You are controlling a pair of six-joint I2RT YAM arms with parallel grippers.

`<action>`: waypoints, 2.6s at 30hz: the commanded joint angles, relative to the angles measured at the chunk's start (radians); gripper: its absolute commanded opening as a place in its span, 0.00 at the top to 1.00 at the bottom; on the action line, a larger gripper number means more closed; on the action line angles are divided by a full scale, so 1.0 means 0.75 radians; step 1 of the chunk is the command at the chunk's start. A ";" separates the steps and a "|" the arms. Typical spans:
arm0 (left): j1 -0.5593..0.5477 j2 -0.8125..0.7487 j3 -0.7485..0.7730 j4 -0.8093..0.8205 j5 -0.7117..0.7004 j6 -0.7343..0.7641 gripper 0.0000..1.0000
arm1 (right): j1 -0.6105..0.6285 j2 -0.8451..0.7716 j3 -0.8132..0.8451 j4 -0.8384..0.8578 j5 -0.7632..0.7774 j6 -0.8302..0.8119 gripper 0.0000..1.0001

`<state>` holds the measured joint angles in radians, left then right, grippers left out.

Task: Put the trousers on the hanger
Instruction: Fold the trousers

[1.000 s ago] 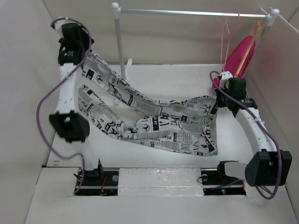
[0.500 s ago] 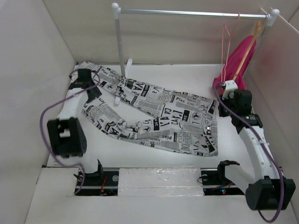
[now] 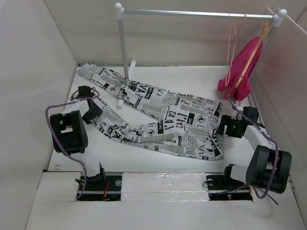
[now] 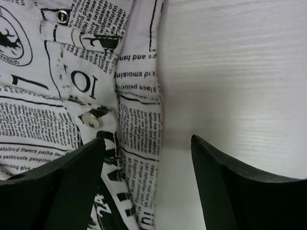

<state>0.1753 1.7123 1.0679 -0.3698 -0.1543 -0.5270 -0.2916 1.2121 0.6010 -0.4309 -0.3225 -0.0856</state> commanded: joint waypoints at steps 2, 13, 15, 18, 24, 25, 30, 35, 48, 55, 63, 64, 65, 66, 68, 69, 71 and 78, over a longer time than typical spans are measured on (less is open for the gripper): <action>0.044 -0.045 -0.019 0.000 0.097 -0.083 0.67 | -0.016 0.134 0.041 0.196 -0.194 0.026 0.30; 0.044 -0.293 -0.219 -0.094 -0.085 -0.162 1.00 | -0.196 0.245 0.168 0.348 -0.051 0.233 1.00; 0.044 -0.379 -0.254 -0.108 -0.044 -0.167 1.00 | -0.196 0.215 0.225 0.354 0.012 0.251 1.00; 0.044 -0.513 -0.246 -0.129 -0.021 -0.169 0.64 | -0.174 0.180 0.289 0.354 -0.001 0.231 0.68; 0.044 -0.604 -0.180 -0.155 -0.268 -0.211 0.16 | -0.096 0.015 0.206 0.192 -0.149 0.141 0.21; 0.061 -0.584 -0.176 -0.159 -0.352 -0.230 0.15 | -0.084 -0.053 0.168 0.178 -0.143 0.141 0.22; 0.302 -0.446 -0.154 -0.008 -0.142 -0.222 0.28 | 0.135 -0.358 0.048 0.077 -0.120 0.090 0.62; 0.323 -0.224 -0.048 0.078 -0.070 -0.201 0.29 | 0.323 -0.530 -0.077 0.043 -0.325 0.043 0.89; 0.323 0.222 0.190 -0.027 -0.156 -0.214 0.46 | 0.350 -0.626 -0.118 -0.268 -0.237 -0.047 0.37; 0.304 -0.075 0.077 0.031 -0.136 -0.242 0.38 | 0.362 -0.537 -0.057 -0.172 -0.225 -0.088 0.46; 0.180 -0.228 0.148 0.285 0.081 -0.310 0.38 | 0.413 -0.446 0.009 -0.105 -0.196 -0.137 1.00; 0.155 -0.155 0.216 0.260 0.079 -0.314 0.39 | 0.413 -0.438 0.013 -0.103 -0.190 -0.143 0.98; 0.110 -0.014 0.368 0.213 0.077 -0.310 0.39 | 0.428 -0.418 0.017 -0.096 -0.188 -0.150 0.95; 0.090 0.052 0.441 0.205 0.065 -0.302 0.40 | 0.428 -0.408 0.021 -0.086 -0.192 -0.152 0.92; 0.059 0.258 0.649 0.187 0.089 -0.281 0.40 | 0.460 -0.383 0.029 -0.043 -0.218 -0.148 0.80; 0.039 0.322 0.735 0.154 0.097 -0.289 0.39 | 0.473 -0.350 0.057 -0.035 -0.228 -0.146 0.77; 0.018 0.535 0.895 0.062 0.112 -0.275 0.37 | 0.507 -0.316 0.090 -0.015 -0.241 -0.150 0.66; -0.013 0.966 1.460 -0.108 0.059 -0.236 0.34 | 0.648 -0.189 0.182 0.055 -0.247 -0.109 0.54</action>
<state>0.1535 2.4058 2.0388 -0.3710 -0.0956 -0.7189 0.1493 1.0508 0.6880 -0.4652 -0.4866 -0.1825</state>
